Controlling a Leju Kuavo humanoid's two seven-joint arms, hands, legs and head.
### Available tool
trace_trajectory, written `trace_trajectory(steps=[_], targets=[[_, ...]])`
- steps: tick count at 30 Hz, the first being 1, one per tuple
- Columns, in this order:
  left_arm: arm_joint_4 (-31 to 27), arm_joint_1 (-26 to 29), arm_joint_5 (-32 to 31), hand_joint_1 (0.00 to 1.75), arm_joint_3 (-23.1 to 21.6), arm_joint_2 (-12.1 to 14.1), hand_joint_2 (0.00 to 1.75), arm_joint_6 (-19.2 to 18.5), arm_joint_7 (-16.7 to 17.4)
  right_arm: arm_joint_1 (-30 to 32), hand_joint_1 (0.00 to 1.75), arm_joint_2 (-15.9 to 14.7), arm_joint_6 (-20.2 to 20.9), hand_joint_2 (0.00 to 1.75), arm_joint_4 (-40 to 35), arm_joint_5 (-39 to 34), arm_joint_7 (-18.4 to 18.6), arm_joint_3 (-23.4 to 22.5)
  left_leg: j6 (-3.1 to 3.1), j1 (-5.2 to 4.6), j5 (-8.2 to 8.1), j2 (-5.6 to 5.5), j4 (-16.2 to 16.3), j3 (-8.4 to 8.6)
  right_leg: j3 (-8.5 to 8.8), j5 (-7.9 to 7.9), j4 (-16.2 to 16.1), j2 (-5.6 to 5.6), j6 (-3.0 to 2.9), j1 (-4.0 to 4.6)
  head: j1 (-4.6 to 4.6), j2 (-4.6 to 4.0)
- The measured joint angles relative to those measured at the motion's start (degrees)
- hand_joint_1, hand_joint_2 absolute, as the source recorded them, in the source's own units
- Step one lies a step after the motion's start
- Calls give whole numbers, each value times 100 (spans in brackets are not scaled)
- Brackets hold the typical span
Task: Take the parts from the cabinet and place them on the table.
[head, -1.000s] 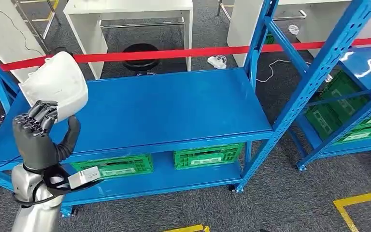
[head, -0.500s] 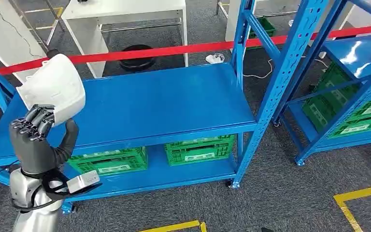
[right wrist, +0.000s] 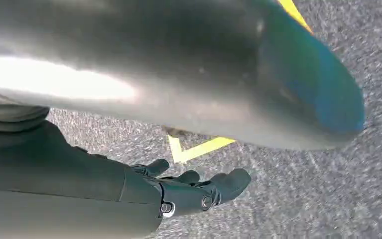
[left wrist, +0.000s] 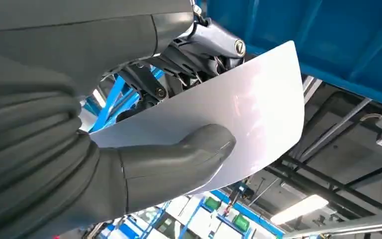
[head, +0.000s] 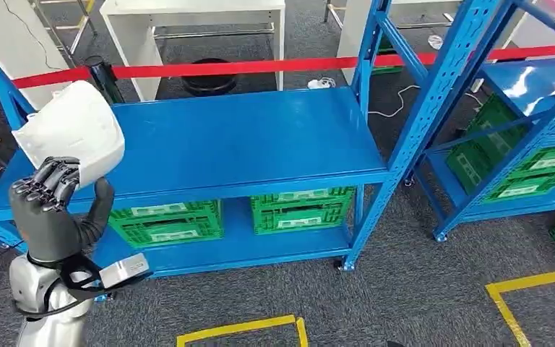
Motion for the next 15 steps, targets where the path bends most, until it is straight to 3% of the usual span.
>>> trace_trajectory(steps=[1,2,3,4,5,7,8,9,10,11,13,14,15], targets=[[9,-4,0,175,0,0,175,0,28,-1,0,0,2,0,0,-13,0,0,-16,3,42,1,29,-80,159,181,-168,-1,5,-9,-2,0],[18,-17,0,175,2,2,175,0,55,-7,0,-2,29,0,0,-35,2,0,-37,10,82,2,70,-172,485,406,-604,-4,4,-17,-2,0],[22,-28,-9,175,0,4,175,0,68,-14,0,-2,44,0,0,-35,4,0,-62,16,112,2,112,-242,846,513,-1104,-8,-1,-19,-2,0],[22,-31,-13,175,2,4,175,0,74,-34,0,-2,52,0,0,-35,13,0,-91,17,144,6,149,-287,1071,307,-1542,-13,-29,-15,0,0],[26,-26,-15,175,2,7,175,0,81,-34,0,-2,55,0,0,-48,28,-2,-135,1,185,2,153,-313,1123,344,-1584,5,-95,41,-13,0],[46,-27,-20,175,-2,7,175,0,83,-27,0,2,85,0,0,-66,68,-9,-194,6,233,6,155,-304,1056,353,-1605,12,-166,35,7,0],[61,-22,-24,175,-2,4,175,0,98,-24,0,2,96,0,0,-70,109,-15,-239,18,287,6,112,-301,1036,390,-1611,12,-213,51,4,0],[74,-20,-30,175,-2,7,175,0,122,-18,0,9,101,0,4,-78,129,-20,-279,18,314,0,123,-330,998,486,-1664,-9,-278,12,11,0],[94,-6,-46,175,-2,9,175,0,133,-23,0,15,103,0,2,-81,142,-22,-318,31,105,-28,226,-391,942,548,-1667,-20,-314,7,-2,0],[103,-9,-53,175,-4,9,175,0,133,-23,0,15,101,0,2,-85,142,-26,-349,37,-233,-43,467,-479,875,602,-1666,-24,-355,1,-20,0],[123,-3,-52,175,-7,7,175,0,138,-16,0,15,101,0,2,-85,142,-42,-405,57,-822,-42,1236,-691,734,718,-1660,-26,-367,3,-31,0],[142,7,-50,175,-9,9,175,0,138,-13,0,15,101,0,2,-85,142,-48,-425,59,-987,-43,1648,-758,641,785,-1654,-26,-360,3,-31,0],[162,14,-50,175,-9,9,175,0,164,-9,0,15,101,0,2,-85,157,-55,-430,60,-952,-43,1835,-722,575,852,-1646,-25,-348,3,-35,0]])
